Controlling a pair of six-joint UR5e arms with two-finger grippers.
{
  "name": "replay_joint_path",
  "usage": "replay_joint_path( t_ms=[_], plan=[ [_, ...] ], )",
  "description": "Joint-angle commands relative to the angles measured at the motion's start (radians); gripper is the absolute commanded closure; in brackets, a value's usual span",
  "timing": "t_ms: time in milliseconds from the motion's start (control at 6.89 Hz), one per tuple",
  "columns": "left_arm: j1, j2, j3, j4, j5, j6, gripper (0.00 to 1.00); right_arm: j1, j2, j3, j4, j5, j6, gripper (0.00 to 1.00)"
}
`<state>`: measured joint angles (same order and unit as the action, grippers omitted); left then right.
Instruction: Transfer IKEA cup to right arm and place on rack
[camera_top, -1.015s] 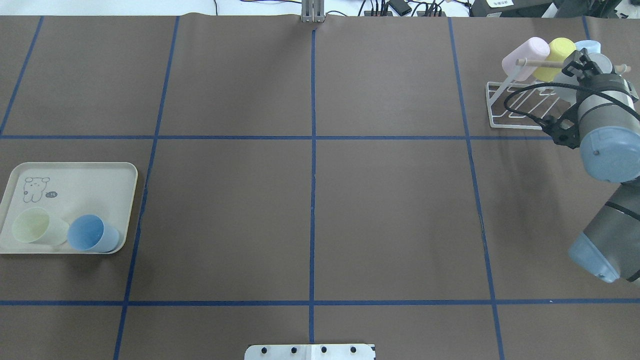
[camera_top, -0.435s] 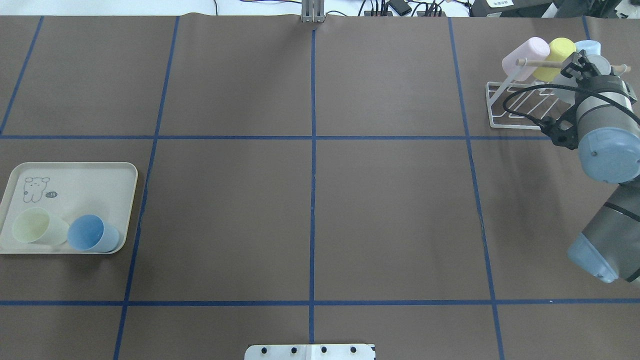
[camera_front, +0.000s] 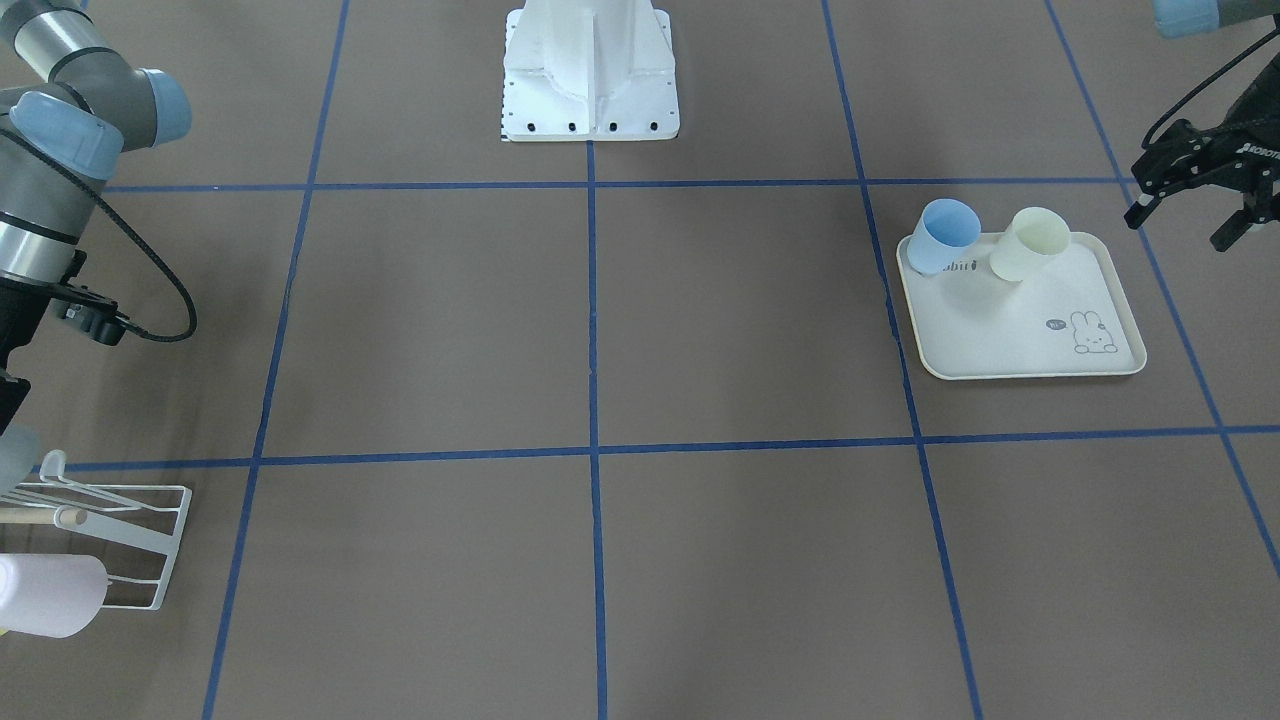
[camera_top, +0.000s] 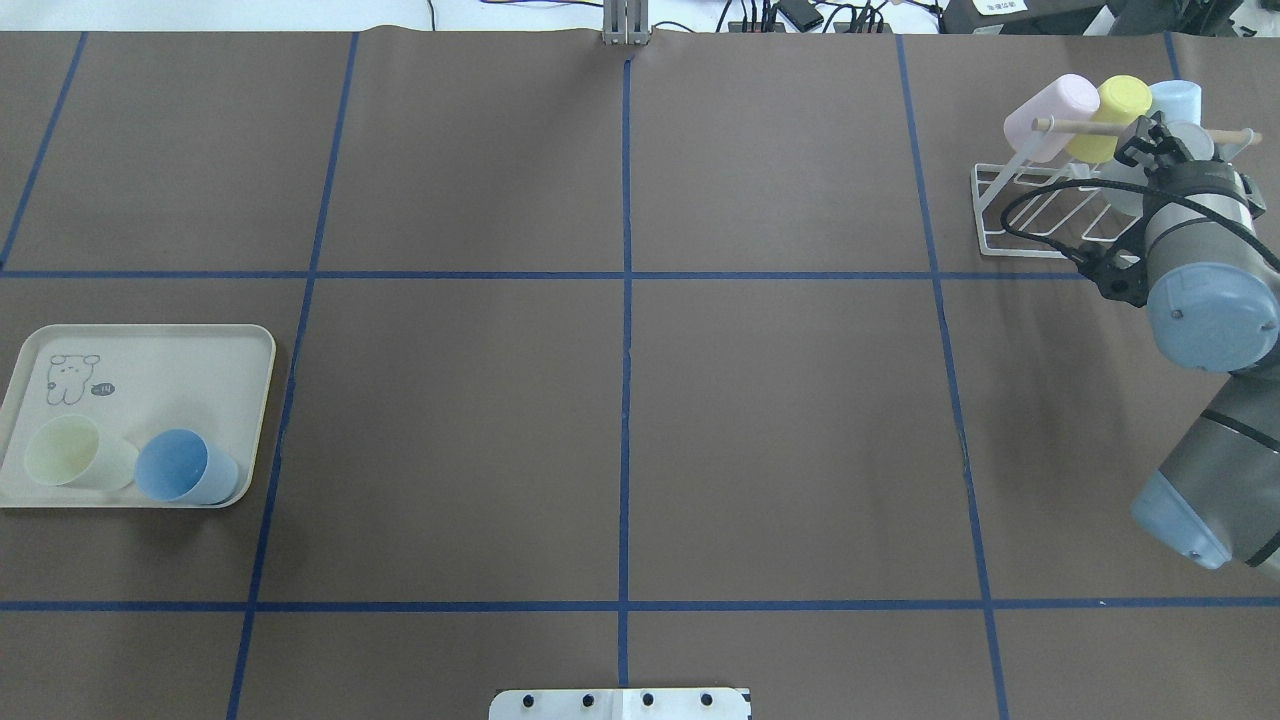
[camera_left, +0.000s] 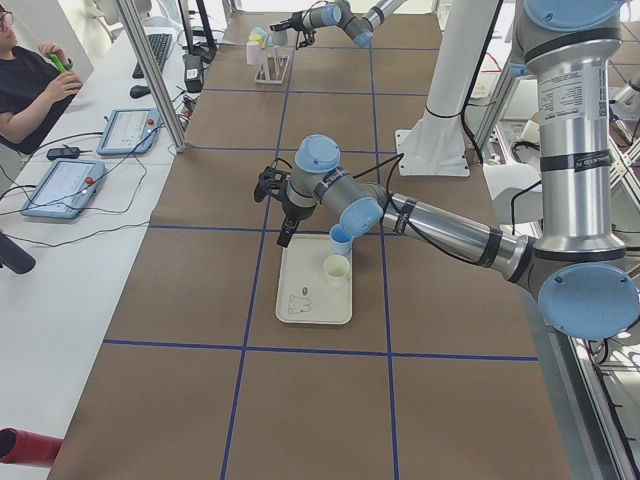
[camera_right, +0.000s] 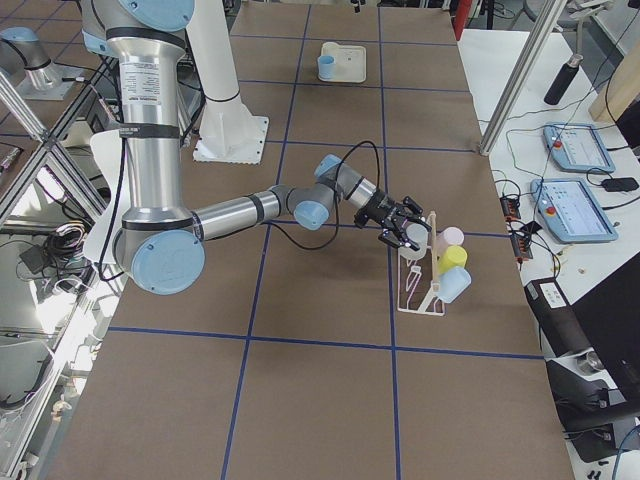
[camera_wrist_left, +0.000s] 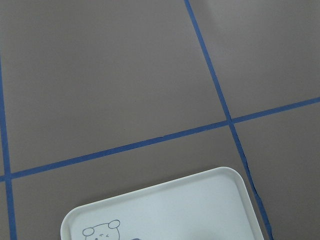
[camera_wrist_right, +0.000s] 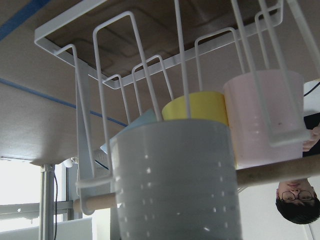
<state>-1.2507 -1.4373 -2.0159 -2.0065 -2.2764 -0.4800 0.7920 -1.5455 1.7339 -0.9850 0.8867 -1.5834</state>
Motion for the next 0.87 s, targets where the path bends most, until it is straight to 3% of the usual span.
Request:
replay_joint_path(
  t_ms=[0, 290, 580, 725],
  plan=[
    [0.001, 0.000, 0.000, 0.000, 0.000, 0.000, 0.00, -0.011, -0.001, -0.011, -0.001, -0.023, -0.003, 0.88],
    [-0.001, 0.000, -0.003, 0.000, 0.000, 0.000, 0.00, -0.022, -0.001, -0.019, 0.002, -0.046, -0.007, 0.27],
    [-0.001, 0.000, -0.003, 0.000, 0.000, 0.000, 0.00, -0.023, -0.002, -0.020, 0.041, -0.046, -0.010, 0.02],
    [-0.001, 0.000, -0.001, 0.000, 0.000, 0.000, 0.00, -0.023, -0.001, -0.019, 0.042, -0.046, -0.012, 0.01]
  ],
)
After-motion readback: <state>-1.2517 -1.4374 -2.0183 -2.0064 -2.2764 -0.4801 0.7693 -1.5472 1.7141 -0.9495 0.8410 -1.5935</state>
